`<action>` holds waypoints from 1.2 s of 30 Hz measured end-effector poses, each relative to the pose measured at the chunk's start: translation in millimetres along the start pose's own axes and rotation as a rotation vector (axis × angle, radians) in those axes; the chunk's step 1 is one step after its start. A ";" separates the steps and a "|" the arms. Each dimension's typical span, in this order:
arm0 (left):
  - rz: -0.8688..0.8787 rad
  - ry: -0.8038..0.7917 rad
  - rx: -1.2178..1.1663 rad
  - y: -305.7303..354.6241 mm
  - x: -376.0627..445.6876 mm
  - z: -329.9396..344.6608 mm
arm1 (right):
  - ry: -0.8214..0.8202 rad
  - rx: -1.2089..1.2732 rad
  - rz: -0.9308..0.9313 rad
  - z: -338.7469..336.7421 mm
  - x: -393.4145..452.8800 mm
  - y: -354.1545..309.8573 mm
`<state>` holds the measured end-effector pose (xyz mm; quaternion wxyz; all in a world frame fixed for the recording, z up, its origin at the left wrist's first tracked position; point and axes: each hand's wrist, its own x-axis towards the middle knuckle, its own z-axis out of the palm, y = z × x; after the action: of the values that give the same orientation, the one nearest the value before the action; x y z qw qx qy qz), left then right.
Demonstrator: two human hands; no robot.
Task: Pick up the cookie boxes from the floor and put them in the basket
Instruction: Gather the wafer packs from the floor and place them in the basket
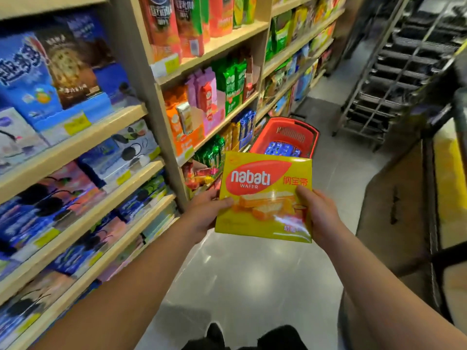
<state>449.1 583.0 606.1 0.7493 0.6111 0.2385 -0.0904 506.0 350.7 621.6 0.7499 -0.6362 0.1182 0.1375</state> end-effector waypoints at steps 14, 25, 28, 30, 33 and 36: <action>-0.003 0.021 0.065 66.1 193.0 105.9 | 0.015 -0.075 0.071 -58.2 211.9 -69.1; -0.059 0.031 0.016 114.3 322.0 202.2 | -0.030 -0.105 0.152 -116.5 373.7 -128.0; -0.082 0.033 0.021 125.2 365.9 213.6 | -0.018 -0.103 0.162 -121.2 418.2 -136.3; -0.088 0.028 0.025 131.1 396.7 218.6 | -0.016 -0.102 0.173 -121.7 448.7 -139.3; -0.114 0.010 0.021 140.4 451.8 221.6 | -0.008 -0.103 0.202 -119.1 501.0 -143.7; -0.144 -0.006 0.028 150.4 502.5 225.0 | -0.014 -0.124 0.241 -115.0 551.9 -147.2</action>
<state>1006.1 481.3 533.6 0.7330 0.6023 0.2785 -0.1494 1073.8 245.6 544.2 0.6879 -0.6616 0.1799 0.2380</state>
